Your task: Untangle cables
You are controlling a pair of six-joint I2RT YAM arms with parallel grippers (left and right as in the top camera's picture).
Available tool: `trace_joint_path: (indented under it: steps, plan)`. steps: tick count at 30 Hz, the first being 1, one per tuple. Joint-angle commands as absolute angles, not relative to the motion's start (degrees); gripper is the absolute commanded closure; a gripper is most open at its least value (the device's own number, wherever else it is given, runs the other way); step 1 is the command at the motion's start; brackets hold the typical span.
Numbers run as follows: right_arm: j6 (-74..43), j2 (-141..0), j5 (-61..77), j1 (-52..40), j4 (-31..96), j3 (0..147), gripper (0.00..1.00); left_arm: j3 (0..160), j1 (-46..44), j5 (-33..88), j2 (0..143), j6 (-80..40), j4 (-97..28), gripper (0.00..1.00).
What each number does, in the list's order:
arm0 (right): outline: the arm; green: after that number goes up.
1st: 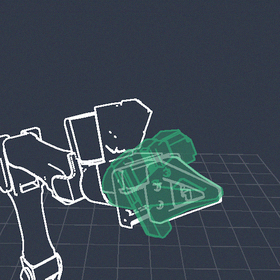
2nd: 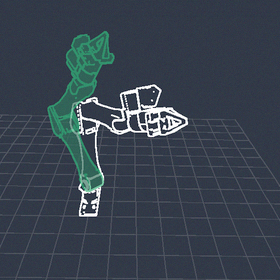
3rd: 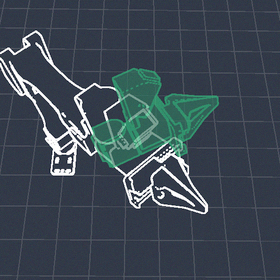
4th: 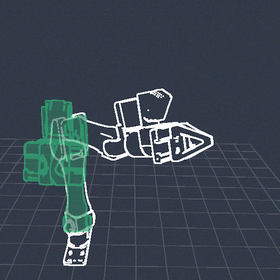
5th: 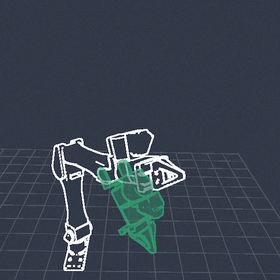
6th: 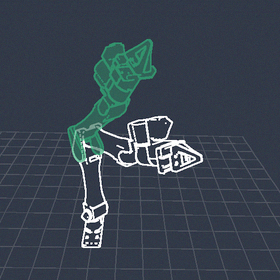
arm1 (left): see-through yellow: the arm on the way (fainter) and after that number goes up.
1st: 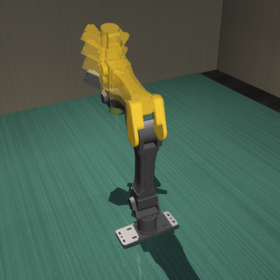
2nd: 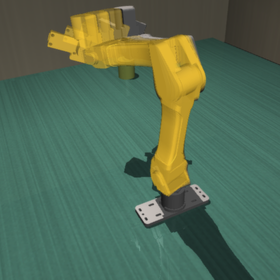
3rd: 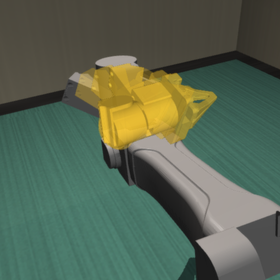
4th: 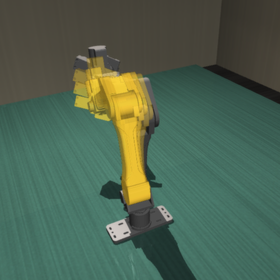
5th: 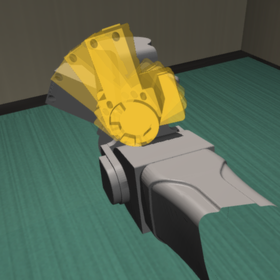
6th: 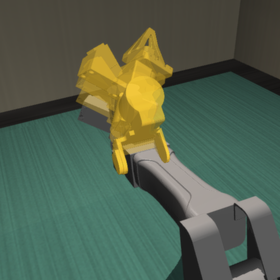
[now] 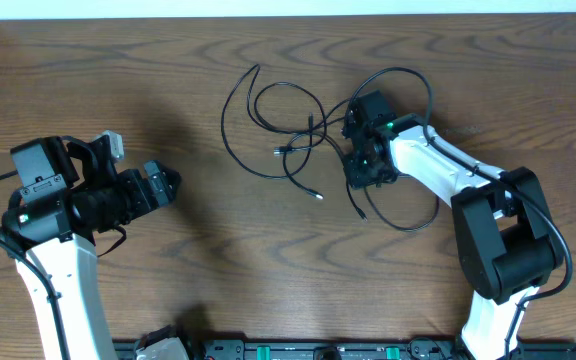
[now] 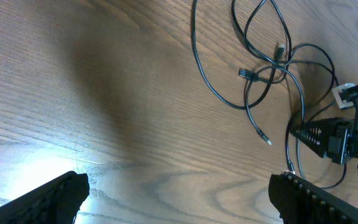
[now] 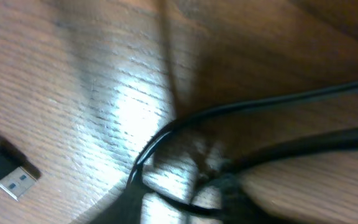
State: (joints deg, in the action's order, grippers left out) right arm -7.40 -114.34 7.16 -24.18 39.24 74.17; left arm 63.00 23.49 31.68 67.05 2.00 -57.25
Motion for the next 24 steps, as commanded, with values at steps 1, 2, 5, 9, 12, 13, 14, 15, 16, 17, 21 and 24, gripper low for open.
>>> trace_joint_path:
  steps: [1,2,5,9,12,13,14,15,16,17,21,24]
  plan:
    - [-7.92,-116.36,8.49,-24.29,39.33,72.44,0.99,63.77,23.66,32.6,66.5,3.25,-57.63,0.02]
    - [-7.92,-116.36,8.51,-24.32,39.4,72.49,0.99,63.77,23.66,32.6,66.5,3.22,-57.63,0.02]
    - [-8.16,-115.96,8.51,-24.27,40.16,72.88,0.99,63.77,23.66,32.6,66.5,3.22,-57.63,0.02]
    - [-8.12,-113.14,8.51,-24.23,44.62,75.5,0.99,63.77,23.66,32.6,66.5,3.22,-57.63,0.02]
    - [-8.08,-108.71,8.49,-24.08,51.51,81.58,0.99,63.77,23.66,32.6,66.5,3.22,-57.63,0.02]
    - [-8.08,-107.35,8.49,-23.99,53.54,83.74,0.99,63.77,23.66,32.6,66.5,3.22,-57.63,0.02]
    - [-8.08,-105.75,8.49,-23.79,55.94,86.61,0.99,63.77,23.66,32.6,66.5,3.22,-57.6,0.02]
    - [-8.1,-104.09,8.51,-23.53,58.52,89.95,0.99,63.77,23.66,32.6,66.5,3.22,-57.63,0.02]
    - [-8.1,-102.83,8.51,-23.24,60.49,92.84,0.99,63.77,23.66,32.6,66.5,3.22,-57.63,0.02]
    - [-8.1,-101.6,8.49,-23.03,62.39,95.94,0.99,63.77,23.66,32.6,66.5,3.22,-57.6,0.02]
    - [-7.62,-96.73,8.49,-21.89,68.73,110.67,0.99,63.77,23.66,32.6,66.5,3.22,-57.63,0.02]
    - [-7.64,-93.41,8.49,-20.99,70.72,121.8,0.99,63.77,23.66,32.62,66.5,3.2,-57.6,0.02]
